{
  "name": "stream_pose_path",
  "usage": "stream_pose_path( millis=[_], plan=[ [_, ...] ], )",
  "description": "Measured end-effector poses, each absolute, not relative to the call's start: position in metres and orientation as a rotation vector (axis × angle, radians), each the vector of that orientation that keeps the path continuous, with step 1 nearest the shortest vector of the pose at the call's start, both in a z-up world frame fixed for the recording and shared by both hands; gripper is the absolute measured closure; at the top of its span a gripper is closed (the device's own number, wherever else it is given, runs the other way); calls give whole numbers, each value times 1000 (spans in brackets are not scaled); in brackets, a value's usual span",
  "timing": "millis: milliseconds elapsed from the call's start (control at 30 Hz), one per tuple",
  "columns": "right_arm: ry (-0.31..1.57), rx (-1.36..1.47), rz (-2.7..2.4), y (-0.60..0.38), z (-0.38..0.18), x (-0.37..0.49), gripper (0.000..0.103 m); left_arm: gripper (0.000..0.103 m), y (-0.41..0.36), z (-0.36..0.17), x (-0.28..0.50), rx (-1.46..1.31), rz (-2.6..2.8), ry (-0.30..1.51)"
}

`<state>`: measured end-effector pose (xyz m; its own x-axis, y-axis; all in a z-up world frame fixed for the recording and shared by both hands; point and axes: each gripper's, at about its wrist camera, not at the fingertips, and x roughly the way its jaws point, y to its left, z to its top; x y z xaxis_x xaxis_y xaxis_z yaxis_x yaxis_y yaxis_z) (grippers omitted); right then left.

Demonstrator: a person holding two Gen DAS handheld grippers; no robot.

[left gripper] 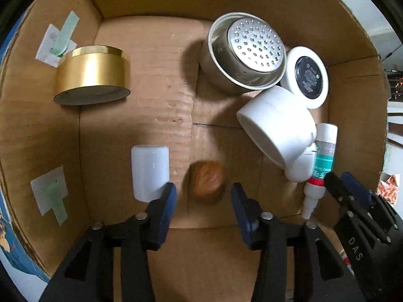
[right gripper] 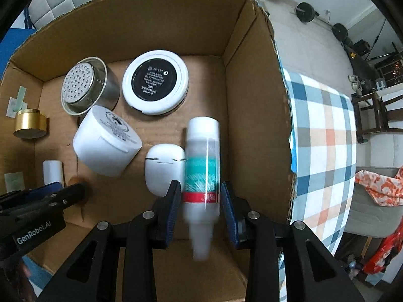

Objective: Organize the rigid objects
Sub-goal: 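Open both tools to set the walnut and upright bottle in the box, then lift both open tools up away from the box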

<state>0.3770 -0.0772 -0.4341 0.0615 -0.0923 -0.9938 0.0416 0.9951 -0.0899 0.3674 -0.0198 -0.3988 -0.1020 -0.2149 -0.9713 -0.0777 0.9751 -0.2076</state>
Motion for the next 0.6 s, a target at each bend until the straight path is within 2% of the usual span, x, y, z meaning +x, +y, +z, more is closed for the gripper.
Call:
stream_pose_path(
  millis=[100, 133, 167, 300, 367, 433, 500, 600],
  plan=[
    [1512, -28, -103, -83, -432, 375, 60, 57, -18, -392, 363, -204, -106, 1671],
    [1511, -20, -100, -84, -431, 375, 54, 55, -18, -389, 361, -195, -110, 1666],
    [1507, -8, -99, -86, -428, 374, 48, 48, -19, -386, 360, -186, -108, 1661],
    [1492, 28, -81, -86, -415, 365, 38, 35, -20, -368, 353, -135, -100, 1599],
    [1479, 20, -77, -83, -409, 359, 34, 19, -23, -356, 352, -103, -87, 1551],
    [1460, 6, -76, -81, -402, 353, 31, 16, -19, -343, 346, -86, -70, 1489],
    [1448, 0, -67, -79, -395, 347, 24, 15, -17, -331, 339, -84, -60, 1446],
    [1429, 12, -57, -79, -386, 341, 14, 8, -14, -314, 334, -67, -40, 1389]
  ],
)
